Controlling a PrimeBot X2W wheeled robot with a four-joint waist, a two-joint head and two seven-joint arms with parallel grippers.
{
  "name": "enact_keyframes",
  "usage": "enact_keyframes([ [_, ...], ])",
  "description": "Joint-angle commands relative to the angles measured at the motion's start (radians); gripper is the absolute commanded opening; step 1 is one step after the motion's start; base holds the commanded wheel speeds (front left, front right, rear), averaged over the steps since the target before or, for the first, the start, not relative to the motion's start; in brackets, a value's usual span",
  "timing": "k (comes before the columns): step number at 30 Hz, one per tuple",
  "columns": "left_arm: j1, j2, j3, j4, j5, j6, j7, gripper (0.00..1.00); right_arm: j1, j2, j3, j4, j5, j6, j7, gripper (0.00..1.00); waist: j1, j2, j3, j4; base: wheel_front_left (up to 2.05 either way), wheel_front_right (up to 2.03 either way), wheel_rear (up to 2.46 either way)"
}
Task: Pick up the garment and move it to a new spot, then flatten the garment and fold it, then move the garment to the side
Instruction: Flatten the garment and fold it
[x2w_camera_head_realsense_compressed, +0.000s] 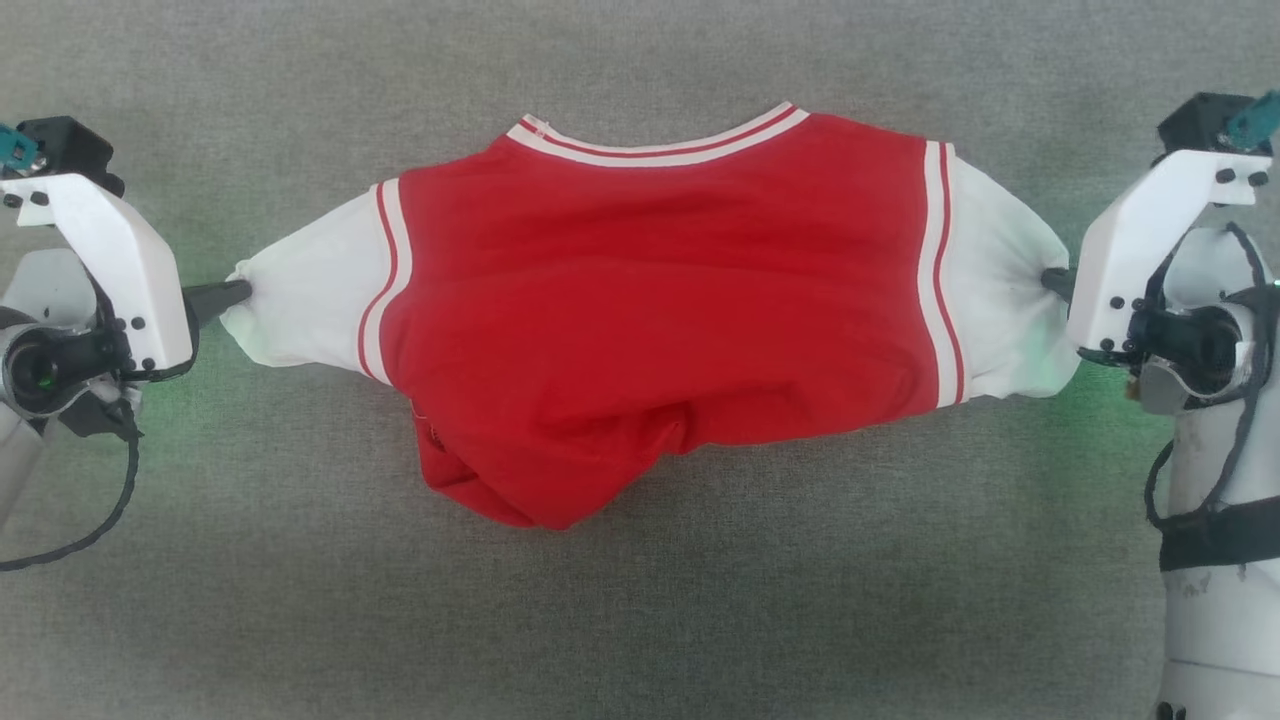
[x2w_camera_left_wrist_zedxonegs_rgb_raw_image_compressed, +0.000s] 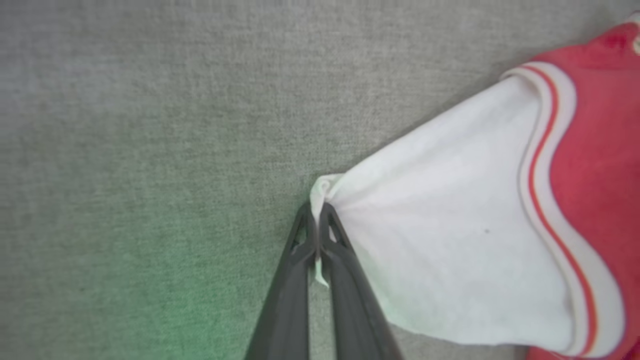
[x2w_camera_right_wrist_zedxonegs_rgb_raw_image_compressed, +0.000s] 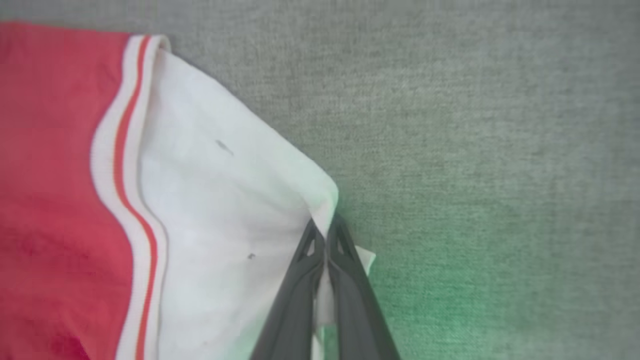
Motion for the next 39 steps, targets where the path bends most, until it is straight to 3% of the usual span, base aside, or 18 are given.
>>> enact_keyframes([
  [1,0.007,-0.014,-0.009,0.001,0.009,-0.001,-0.012,0.0,-0.004,0.009,-0.006,0.03,0.017,-0.002,-0.026,0.0,0.0,0.0,-0.013,-0.001,0.0,0.0,0.0],
  [11,-0.087,0.024,0.029,0.006,0.028,-0.001,-0.07,0.0,-0.135,0.005,0.055,0.047,0.052,-0.002,-0.175,0.0,0.0,0.0,-0.127,-0.025,0.0,0.0,0.0],
  [19,-0.183,0.025,0.055,-0.004,0.055,0.028,-0.103,0.0,-0.249,0.005,0.123,0.081,0.105,-0.002,-0.275,0.0,0.0,0.0,-0.22,-0.042,0.0,0.0,0.0],
  [31,-0.321,0.023,0.072,-0.036,0.106,0.116,-0.115,0.0,-0.453,0.005,0.213,0.273,0.182,-0.002,-0.434,0.0,0.0,0.0,-0.359,-0.061,0.0,0.0,0.0],
  [39,-0.37,0.032,0.075,-0.079,0.132,0.15,-0.11,0.0,-0.548,0.005,0.255,0.378,0.208,-0.002,-0.491,0.0,0.0,0.0,-0.391,-0.065,0.0,0.0,0.0],
])
